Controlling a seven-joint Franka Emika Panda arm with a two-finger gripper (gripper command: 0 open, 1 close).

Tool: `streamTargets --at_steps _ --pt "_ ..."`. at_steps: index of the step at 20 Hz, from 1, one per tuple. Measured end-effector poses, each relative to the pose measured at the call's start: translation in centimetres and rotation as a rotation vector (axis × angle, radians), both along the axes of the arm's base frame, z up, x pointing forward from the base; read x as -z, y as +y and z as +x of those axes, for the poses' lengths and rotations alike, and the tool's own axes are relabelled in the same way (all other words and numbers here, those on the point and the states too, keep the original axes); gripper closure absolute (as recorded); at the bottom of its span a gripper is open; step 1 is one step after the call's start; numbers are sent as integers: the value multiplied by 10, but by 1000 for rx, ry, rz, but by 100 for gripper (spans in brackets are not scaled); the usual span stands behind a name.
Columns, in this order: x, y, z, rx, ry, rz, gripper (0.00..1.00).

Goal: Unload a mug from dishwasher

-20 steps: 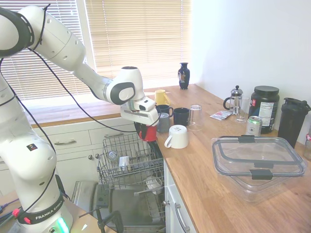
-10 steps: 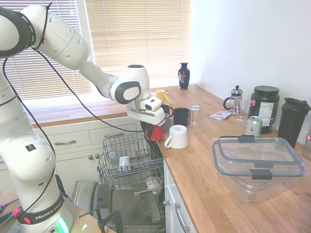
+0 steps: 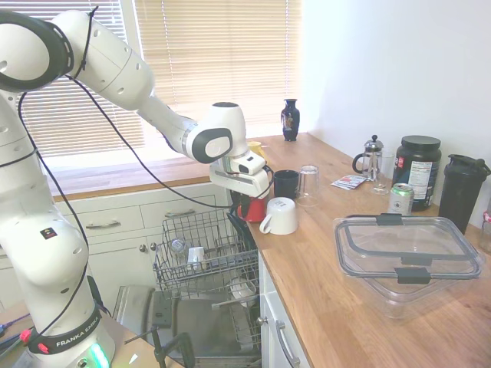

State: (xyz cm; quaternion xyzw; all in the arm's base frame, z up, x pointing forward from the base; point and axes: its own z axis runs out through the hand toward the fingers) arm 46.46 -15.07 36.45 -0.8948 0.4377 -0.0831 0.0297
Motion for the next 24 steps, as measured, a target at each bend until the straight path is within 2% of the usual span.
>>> streamTargets --at_steps 11,12,17,24 --pt "-2 -19 49 -5 54 6 100" --pt "-3 -19 50 -5 58 7 0" --pt "6 -15 54 -15 92 18 0" --pt "14 -7 61 -30 106 18 0"
